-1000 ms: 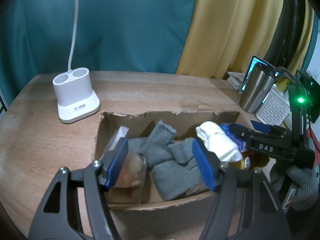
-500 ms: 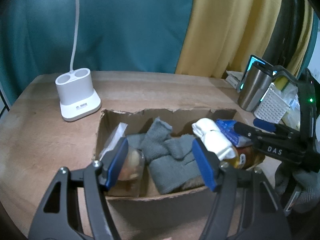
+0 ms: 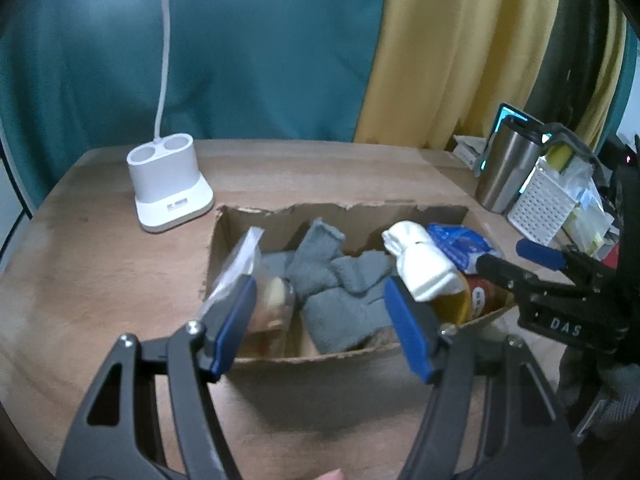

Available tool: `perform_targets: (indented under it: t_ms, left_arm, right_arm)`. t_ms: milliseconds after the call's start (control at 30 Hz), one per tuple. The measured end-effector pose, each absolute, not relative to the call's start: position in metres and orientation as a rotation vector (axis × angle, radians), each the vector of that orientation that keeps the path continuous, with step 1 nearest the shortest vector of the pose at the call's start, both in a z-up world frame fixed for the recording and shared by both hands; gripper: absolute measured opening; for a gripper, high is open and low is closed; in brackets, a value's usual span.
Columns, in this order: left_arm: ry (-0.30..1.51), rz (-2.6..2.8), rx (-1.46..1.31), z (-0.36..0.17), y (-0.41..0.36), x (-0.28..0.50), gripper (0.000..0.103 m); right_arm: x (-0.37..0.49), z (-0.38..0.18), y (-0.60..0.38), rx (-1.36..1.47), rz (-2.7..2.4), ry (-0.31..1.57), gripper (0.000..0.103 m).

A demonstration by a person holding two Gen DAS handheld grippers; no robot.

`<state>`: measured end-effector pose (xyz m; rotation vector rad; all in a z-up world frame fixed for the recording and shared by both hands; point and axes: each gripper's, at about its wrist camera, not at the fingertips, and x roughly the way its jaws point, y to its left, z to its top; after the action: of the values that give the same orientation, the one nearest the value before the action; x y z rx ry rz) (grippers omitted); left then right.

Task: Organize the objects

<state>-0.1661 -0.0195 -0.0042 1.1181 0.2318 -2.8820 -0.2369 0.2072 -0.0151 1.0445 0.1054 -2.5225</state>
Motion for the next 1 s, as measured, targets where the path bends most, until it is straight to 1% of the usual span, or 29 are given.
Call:
perform_targets:
  t_ms: [167,567,1000]
  left_arm:
    - [0.207,-2.856,1.109,-0.003,-0.019,-0.157,0.068]
    - [0.247,-2.853,1.106,0.002,-0.021,-0.133,0.068]
    - [0.247,-2.870,1.098,0.008,-0.018,-0.103,0.068]
  right_arm:
    - [-0.222,-0.014,0.203,1.040,-2.515,0.115,0.081]
    - [-0.193,-0.009,0.196,1.022,-2.497,0.150,0.081]
    - [-0.154,-0.004,0.190,1.004,-2.480,0.181,0.081]
